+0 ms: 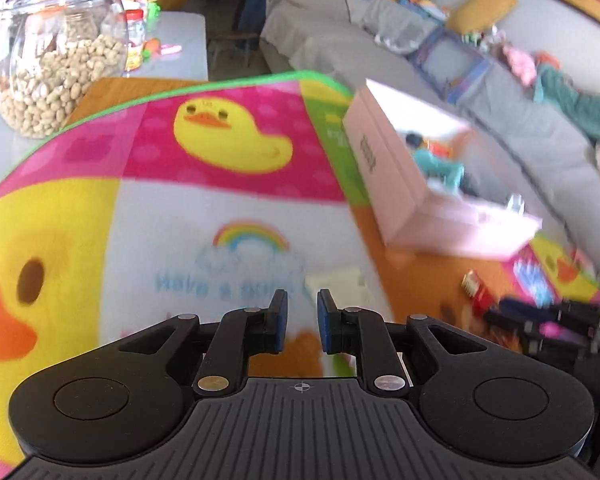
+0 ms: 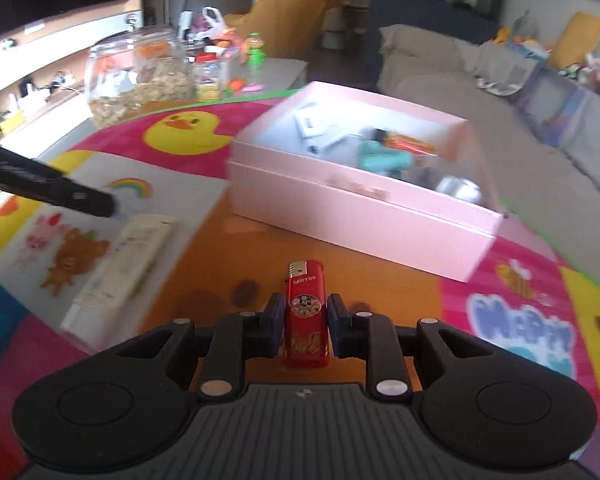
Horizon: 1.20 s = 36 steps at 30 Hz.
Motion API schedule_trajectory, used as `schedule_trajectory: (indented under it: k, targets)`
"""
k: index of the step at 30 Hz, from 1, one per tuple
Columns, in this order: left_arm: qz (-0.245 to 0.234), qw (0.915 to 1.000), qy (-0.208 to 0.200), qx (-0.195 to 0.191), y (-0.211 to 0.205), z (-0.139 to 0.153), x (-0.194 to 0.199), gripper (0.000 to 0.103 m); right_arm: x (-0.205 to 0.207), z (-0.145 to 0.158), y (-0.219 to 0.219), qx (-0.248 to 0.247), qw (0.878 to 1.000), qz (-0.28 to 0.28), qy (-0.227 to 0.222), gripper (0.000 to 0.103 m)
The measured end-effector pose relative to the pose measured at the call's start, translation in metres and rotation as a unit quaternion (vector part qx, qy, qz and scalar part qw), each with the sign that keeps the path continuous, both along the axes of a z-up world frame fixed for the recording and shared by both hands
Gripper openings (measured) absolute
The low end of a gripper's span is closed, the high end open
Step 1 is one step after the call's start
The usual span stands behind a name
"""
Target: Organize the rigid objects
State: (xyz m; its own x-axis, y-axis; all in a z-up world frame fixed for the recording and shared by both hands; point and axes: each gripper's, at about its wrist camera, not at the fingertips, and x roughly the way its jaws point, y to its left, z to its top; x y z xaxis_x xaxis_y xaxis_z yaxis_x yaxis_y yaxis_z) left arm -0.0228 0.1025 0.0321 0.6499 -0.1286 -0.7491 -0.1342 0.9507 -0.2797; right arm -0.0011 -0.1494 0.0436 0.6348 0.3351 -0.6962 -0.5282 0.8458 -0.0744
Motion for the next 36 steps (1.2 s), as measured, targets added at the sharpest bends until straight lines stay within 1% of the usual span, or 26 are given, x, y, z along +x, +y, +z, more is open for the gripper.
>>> schedule_trajectory:
  k: [3, 7, 9, 11, 14, 15, 18, 22, 24, 25, 27, 28, 29, 31, 32, 33, 36]
  targets:
    - [-0.020, 0.9993, 0.025, 0.019, -0.010, -0.005, -0.006, 0.018, 0.006, -0.010, -0.013, 0.016, 1.000, -0.005, 0.022, 0.030]
    - [-0.070, 0.9961, 0.034, 0.043, -0.029, -0.004, -0.013, 0.019, 0.008, -0.011, -0.016, 0.033, 0.999, -0.006, 0.022, 0.038]
    - [-0.094, 0.9932, 0.037, 0.058, -0.039, -0.003, -0.015, 0.029, 0.010, -0.012, -0.017, 0.037, 0.999, -0.007, 0.025, 0.040]
    - [-0.121, 0.9894, 0.041, 0.069, -0.049, -0.003, -0.017, 0.044, 0.009, -0.014, -0.016, 0.034, 0.999, -0.006, 0.022, 0.044]
    - [-0.151, 0.9837, 0.049, 0.086, -0.063, -0.004, -0.019, 0.054, 0.007, -0.016, -0.016, 0.033, 0.999, -0.009, 0.014, 0.050]
    - [-0.153, 0.9829, 0.050, 0.089, -0.065, -0.004, -0.020, 0.055, 0.007, -0.017, -0.017, 0.035, 0.999, -0.010, 0.010, 0.052]
    - [-0.148, 0.9842, 0.051, 0.082, -0.066, -0.005, -0.019, 0.059, 0.002, -0.021, -0.021, 0.046, 0.999, -0.013, -0.003, 0.053]
    - [-0.137, 0.9865, 0.054, 0.072, -0.065, -0.004, -0.018, 0.059, 0.002, -0.021, -0.023, 0.052, 0.999, -0.014, -0.003, 0.055]
    - [-0.123, 0.9891, 0.047, 0.066, -0.064, -0.005, -0.020, 0.059, 0.003, -0.020, -0.023, 0.054, 0.998, -0.009, 0.003, 0.062]
    - [-0.123, 0.9890, 0.043, 0.070, -0.065, -0.005, -0.022, 0.060, 0.004, -0.020, -0.022, 0.054, 0.999, -0.006, 0.005, 0.064]
    - [-0.135, 0.9869, 0.040, 0.079, -0.066, -0.004, -0.022, 0.058, 0.005, -0.020, -0.020, 0.055, 0.998, -0.002, 0.010, 0.071]
    - [-0.132, 0.9876, 0.043, 0.074, -0.064, -0.003, -0.023, 0.052, 0.005, -0.020, -0.019, 0.058, 0.998, -0.001, 0.014, 0.072]
    - [-0.125, 0.9891, 0.049, 0.060, -0.060, -0.001, -0.023, 0.039, 0.006, -0.020, -0.019, 0.060, 0.998, -0.001, 0.017, 0.073]
    - [-0.119, 0.9907, 0.066, -0.002, -0.049, 0.003, -0.022, 0.022, 0.007, -0.020, -0.018, 0.062, 0.998, -0.002, 0.019, 0.073]
    - [-0.114, 0.9909, 0.065, -0.031, -0.045, 0.004, -0.023, 0.023, 0.006, -0.020, -0.018, 0.062, 0.998, -0.002, 0.018, 0.074]
    - [-0.108, 0.9911, 0.063, -0.046, -0.043, 0.005, -0.022, 0.023, 0.006, -0.021, -0.017, 0.060, 0.998, -0.001, 0.016, 0.074]
    - [-0.086, 0.9938, 0.053, -0.047, -0.045, 0.005, -0.015, 0.023, 0.004, -0.022, -0.015, 0.055, 0.998, -0.002, 0.010, 0.074]
